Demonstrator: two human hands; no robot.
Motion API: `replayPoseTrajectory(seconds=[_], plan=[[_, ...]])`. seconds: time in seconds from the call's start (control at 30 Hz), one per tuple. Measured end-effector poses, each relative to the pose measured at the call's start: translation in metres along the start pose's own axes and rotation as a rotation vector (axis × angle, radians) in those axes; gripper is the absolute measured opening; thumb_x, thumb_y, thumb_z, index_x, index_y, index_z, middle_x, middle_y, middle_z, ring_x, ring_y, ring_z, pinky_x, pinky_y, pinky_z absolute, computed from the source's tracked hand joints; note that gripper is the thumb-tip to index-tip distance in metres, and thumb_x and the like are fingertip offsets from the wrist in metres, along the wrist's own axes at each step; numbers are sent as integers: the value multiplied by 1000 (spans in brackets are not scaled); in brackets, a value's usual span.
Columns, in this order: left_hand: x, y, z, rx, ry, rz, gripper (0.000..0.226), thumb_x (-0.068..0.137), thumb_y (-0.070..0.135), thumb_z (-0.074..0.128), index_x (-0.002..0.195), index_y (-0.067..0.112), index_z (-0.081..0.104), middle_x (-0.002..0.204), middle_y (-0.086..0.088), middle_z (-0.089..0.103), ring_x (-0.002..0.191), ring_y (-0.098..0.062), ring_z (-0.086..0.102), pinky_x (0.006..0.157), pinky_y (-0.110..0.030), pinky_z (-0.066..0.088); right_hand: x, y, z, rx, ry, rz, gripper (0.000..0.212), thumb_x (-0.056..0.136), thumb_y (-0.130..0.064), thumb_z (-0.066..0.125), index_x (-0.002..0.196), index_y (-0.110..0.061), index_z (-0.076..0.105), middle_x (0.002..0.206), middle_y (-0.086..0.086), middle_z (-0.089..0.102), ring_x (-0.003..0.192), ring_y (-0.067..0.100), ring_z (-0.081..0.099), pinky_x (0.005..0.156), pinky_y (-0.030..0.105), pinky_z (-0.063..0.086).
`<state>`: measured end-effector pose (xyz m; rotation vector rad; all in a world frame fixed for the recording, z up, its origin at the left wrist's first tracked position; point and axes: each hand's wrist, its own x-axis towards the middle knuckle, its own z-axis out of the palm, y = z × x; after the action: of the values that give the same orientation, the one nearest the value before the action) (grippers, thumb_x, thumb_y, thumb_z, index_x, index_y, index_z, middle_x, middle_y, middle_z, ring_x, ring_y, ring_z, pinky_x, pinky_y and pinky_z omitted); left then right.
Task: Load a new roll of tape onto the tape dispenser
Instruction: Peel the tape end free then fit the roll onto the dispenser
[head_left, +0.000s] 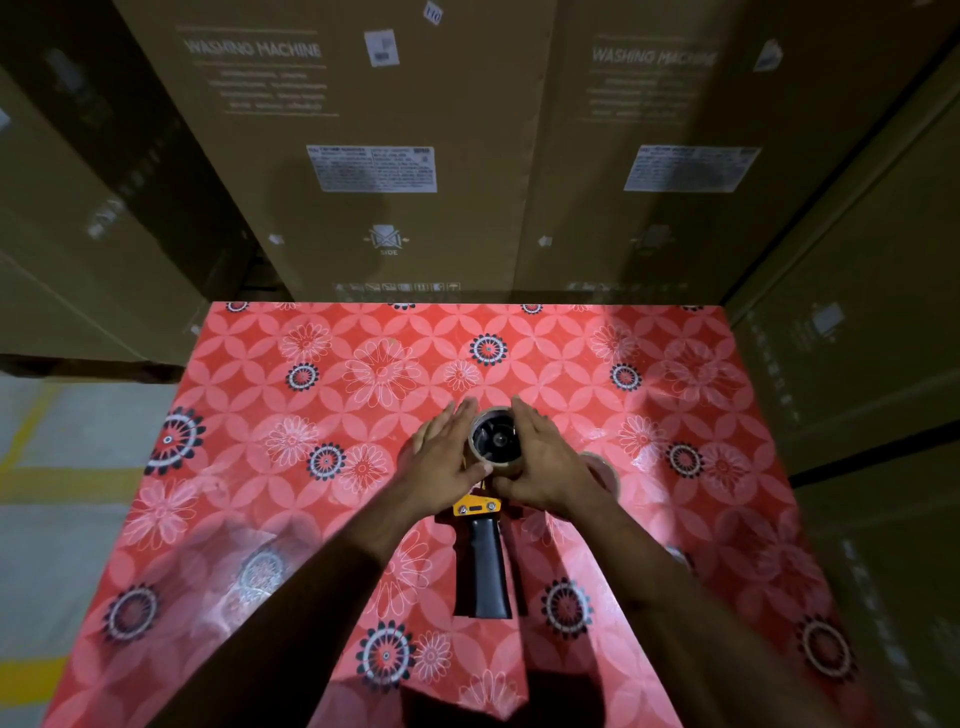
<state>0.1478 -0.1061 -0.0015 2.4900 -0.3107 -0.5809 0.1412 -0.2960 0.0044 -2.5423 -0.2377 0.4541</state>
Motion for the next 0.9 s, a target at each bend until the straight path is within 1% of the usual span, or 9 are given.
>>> replayPoseTrajectory(seconds=[0.07,0.13,0.23,0.33,0.43,0.53,0.67,0.8,0.9], plan=[[-1,4,0,45,-2,40,78,103,51,39,159,29,-10,168,7,-12,154,-14,-15,125,-49,-4,-5,2,6,-40,28,-41,98,90,-64,37,161,-9,-3,170,11,-1,157,24,-1,126,42,12],[-1,8,3,106,-3,55,71,106,49,27,158,25,-14,166,9,-19,152,-12,-22,124,-48,-6,-10,1,13,-138,105,-75,81,100,-58,20,161,-12,-5,170,6,-8,156,18,-10,127,44,1],[1,8,9,197,-4,52,67,106,47,20,158,22,-14,165,8,-24,151,-10,-24,125,-47,-3,-11,2,23,-240,173,-84,69,106,-47,23,161,-12,1,170,6,-2,156,18,-8,126,49,1],[-1,10,12,280,36,47,66,104,51,12,158,21,-14,165,7,-23,152,-11,-22,125,-45,-1,-8,4,23,-221,150,-83,68,105,-43,25,162,-13,2,170,4,-3,156,18,-8,126,49,-1],[-6,12,16,414,95,46,71,99,55,-2,159,18,-11,167,3,-17,153,-14,-17,124,-44,1,-9,5,25,-209,151,-88,70,100,-42,21,162,-14,4,170,3,-1,157,18,-7,126,48,-1],[-1,16,19,518,65,7,68,103,51,7,159,15,-8,169,1,-11,154,-17,-16,125,-50,-1,-7,5,31,-211,126,-39,73,96,-43,20,162,-16,3,171,2,-2,157,18,-6,126,49,0],[5,18,18,563,-3,-27,66,106,48,11,158,15,-12,168,1,-15,153,-19,-21,124,-52,-3,-3,5,34,-222,99,-8,76,94,-45,16,162,-16,1,171,2,-3,157,19,-6,125,48,-2],[3,15,18,514,1,-20,66,106,49,13,159,17,-11,168,2,-15,153,-18,-21,124,-54,-3,-5,2,27,-280,60,-5,78,91,-48,8,162,-16,-2,170,3,-5,157,20,-7,125,50,-3],[2,11,11,415,0,49,67,106,49,17,159,19,-11,168,3,-14,152,-15,-22,125,-49,-5,-7,0,19,-354,22,-2,78,93,-51,1,161,-15,-5,170,4,-10,156,21,-11,125,56,2]])
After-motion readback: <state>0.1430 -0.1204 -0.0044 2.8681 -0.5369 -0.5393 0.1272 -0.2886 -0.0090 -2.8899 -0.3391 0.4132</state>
